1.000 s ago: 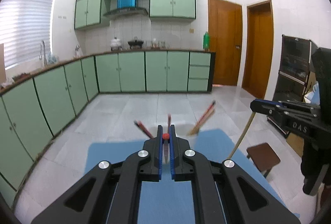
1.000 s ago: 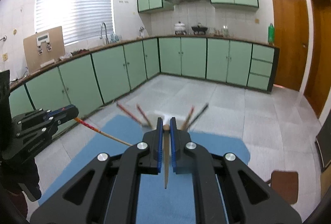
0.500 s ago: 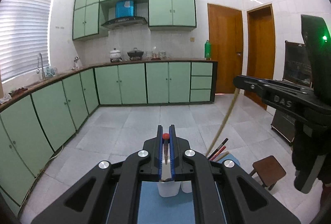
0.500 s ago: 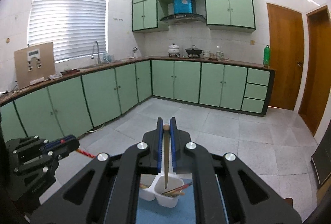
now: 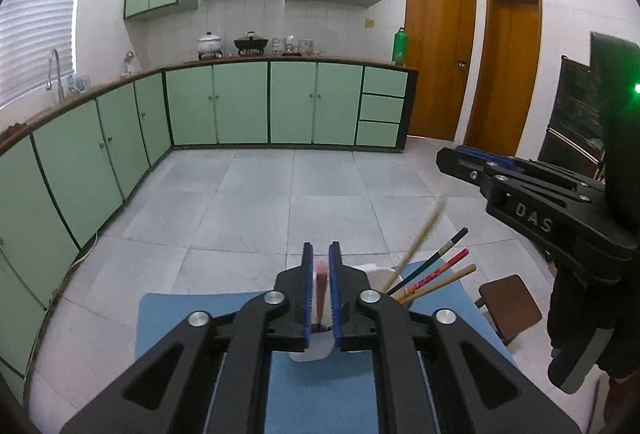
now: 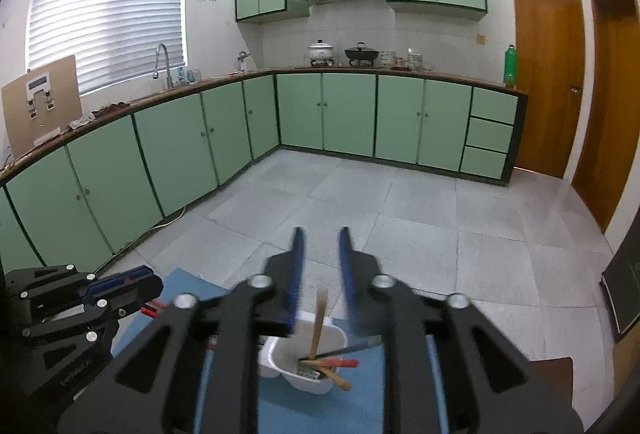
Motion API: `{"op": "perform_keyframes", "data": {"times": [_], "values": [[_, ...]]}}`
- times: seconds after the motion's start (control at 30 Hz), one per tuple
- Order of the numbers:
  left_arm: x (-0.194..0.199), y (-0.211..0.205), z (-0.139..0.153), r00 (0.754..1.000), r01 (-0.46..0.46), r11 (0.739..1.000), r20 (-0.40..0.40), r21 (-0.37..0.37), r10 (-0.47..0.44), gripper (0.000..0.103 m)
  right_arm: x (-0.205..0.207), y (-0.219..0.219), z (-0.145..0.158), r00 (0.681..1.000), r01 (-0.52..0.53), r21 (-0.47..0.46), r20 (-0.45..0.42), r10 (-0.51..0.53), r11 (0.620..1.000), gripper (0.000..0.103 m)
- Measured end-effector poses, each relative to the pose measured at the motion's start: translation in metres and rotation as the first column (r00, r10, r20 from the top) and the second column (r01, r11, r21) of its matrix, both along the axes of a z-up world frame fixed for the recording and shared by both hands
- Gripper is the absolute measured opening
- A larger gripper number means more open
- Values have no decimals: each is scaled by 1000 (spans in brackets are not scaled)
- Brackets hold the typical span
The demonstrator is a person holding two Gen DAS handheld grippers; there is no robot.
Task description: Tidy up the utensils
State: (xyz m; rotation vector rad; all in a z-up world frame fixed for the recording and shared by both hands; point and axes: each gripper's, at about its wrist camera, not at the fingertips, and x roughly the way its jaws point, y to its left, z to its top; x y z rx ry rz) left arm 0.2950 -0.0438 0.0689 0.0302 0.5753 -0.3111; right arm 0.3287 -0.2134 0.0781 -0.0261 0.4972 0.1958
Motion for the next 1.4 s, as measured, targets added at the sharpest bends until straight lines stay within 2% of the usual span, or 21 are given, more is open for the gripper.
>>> {"op": "perform_keyframes", "data": {"times": [0.17,0.23,0.3,0.43,0.6,0.73,0.9,1.1,1.4], "values": [[-11,8,8,999,-21,1000,31,-23,22,24,-20,-11,-1,998,62,-46,31,-61,997,40],[-23,9,11,998,-30,999,55,-25,32,30,-29,-17,-1,996,77,-59,42,-75,995,42],[-36,13,15,996,-39,999,83,-28,42,43,-41,-23,0,995,94,-68,51,-91,993,54],[-69,16,17,989,-59,998,133,-26,62,55,-73,-34,-4,993,106,-61,67,-102,992,71],[-102,18,11,985,-66,997,155,-41,71,72,-121,-45,-16,992,106,-16,70,-105,994,90],[-130,19,-1,986,-73,995,147,-64,81,82,-155,-48,-24,994,86,21,66,-87,996,96],[-158,16,-12,986,-77,994,142,-76,88,92,-195,-45,-36,997,57,67,41,-60,996,97],[-193,14,-21,985,-85,995,148,-57,93,96,-230,-41,-46,998,53,119,17,-55,992,97],[-229,12,-22,982,-84,996,168,-36,89,97,-261,-30,-45,998,37,62,47,-40,997,97]]}}
